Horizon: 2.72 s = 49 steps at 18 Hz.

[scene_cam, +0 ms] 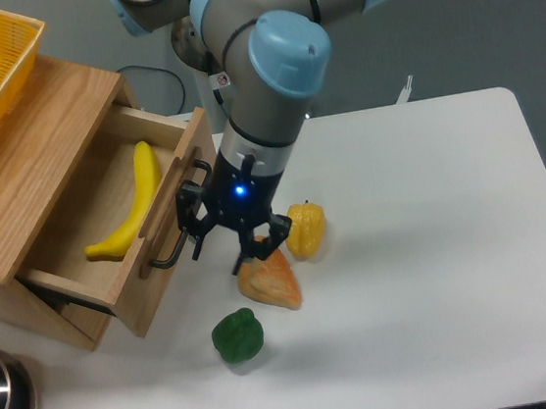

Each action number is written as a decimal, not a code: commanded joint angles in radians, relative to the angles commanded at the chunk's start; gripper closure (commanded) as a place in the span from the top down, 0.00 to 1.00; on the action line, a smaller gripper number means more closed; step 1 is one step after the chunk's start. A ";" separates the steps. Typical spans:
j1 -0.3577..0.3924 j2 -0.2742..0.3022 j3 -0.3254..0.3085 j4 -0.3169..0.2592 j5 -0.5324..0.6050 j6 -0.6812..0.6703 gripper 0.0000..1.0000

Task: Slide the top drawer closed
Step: 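Lower the gripper onto the drawer front beside its black handle, then push the drawer front with the gripper into the wooden cabinet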

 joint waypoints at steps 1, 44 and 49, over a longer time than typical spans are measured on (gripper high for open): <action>0.003 0.008 -0.003 0.000 0.002 0.000 0.10; -0.098 0.089 -0.121 -0.072 0.121 -0.012 0.00; -0.126 0.087 -0.121 -0.072 0.123 -0.028 0.00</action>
